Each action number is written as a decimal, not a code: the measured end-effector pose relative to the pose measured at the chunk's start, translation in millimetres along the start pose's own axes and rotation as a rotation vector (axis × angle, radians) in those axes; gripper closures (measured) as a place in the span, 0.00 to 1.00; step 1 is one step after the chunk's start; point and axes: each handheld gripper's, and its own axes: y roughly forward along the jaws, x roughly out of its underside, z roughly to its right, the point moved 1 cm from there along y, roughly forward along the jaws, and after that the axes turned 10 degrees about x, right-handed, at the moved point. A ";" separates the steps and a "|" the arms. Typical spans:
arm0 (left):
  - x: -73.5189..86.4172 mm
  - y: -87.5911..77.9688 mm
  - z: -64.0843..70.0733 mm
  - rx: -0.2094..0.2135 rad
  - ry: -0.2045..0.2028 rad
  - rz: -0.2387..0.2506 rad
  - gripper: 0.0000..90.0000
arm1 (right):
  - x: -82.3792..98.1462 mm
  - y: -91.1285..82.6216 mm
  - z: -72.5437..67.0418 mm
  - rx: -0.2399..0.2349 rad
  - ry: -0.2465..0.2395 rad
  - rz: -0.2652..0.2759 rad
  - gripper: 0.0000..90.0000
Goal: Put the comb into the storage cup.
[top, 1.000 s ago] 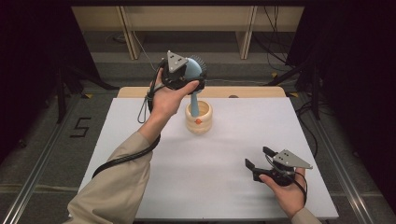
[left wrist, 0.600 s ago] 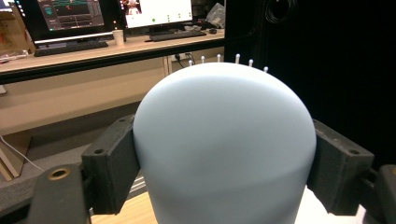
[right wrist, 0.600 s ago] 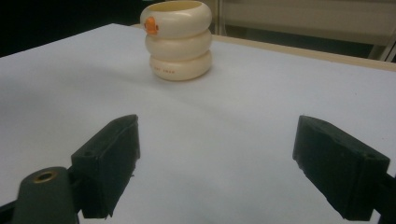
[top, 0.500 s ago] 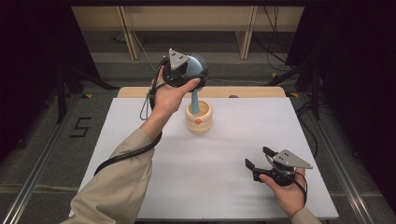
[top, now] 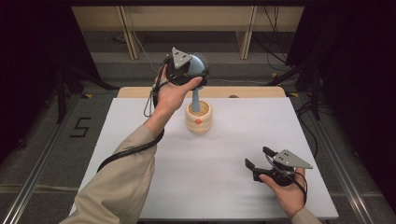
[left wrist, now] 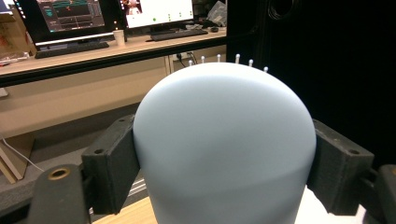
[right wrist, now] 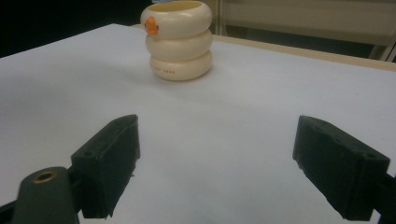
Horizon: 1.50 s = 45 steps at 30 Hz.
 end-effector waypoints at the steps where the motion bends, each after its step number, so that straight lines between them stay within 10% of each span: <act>1: -0.1 1.0 -0.7 -0.001 0.000 0.000 0.22 | 0.0 0.0 -0.1 -0.001 0.000 0.000 0.18; 45: 21.4 30.7 -16.9 -0.005 -0.002 -0.055 0.22 | -0.1 -0.2 0.1 -0.002 0.000 0.005 0.18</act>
